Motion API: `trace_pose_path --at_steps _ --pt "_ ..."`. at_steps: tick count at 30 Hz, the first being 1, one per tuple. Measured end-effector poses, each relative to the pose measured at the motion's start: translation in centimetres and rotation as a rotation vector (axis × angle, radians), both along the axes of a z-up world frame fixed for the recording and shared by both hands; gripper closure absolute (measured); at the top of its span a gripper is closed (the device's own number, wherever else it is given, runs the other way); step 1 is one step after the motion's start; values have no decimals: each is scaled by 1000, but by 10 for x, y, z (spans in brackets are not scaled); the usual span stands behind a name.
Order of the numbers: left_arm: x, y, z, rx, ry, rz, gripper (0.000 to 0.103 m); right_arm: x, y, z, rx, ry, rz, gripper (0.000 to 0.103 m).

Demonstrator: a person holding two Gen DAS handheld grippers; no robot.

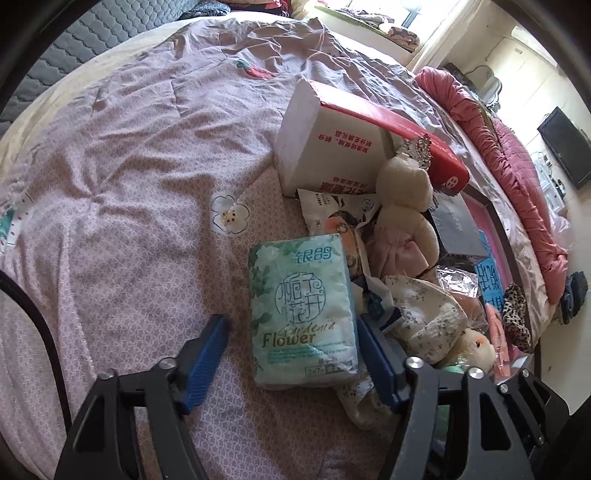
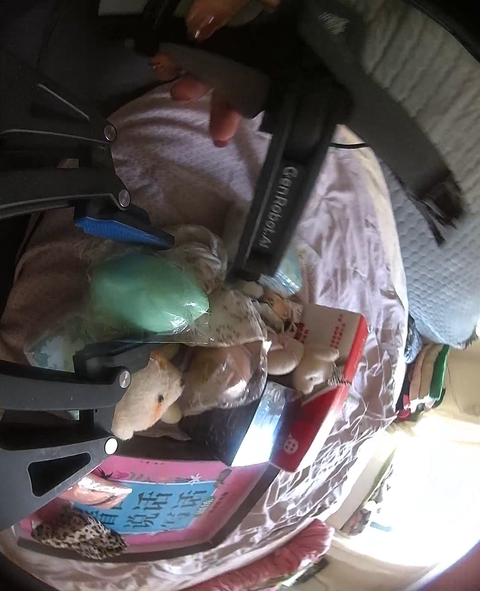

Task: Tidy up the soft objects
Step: 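Grasp the green 'Flower' tissue pack with the left tool while the right tool grasps the green bagged egg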

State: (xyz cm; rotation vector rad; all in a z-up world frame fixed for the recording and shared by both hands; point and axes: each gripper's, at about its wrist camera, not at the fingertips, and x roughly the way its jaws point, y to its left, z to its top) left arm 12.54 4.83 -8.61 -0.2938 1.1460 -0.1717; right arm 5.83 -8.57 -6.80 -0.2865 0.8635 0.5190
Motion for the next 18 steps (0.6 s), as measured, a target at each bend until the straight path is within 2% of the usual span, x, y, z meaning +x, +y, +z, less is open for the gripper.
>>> trace_pose_path --at_steps 2,10,14,18 --pt "0 1 -2 -43 2 -4 48 2 -6 5 34 1 -12 57" --pt "3 12 -6 -131 5 18 57 4 -19 15 140 8 -59 57" --pt "-4 12 4 -104 -30 14 58 3 -26 20 192 14 -77 57" --pt "-14 3 22 -35 -85 -7 58 -1 -28 26 212 7 -84 57"
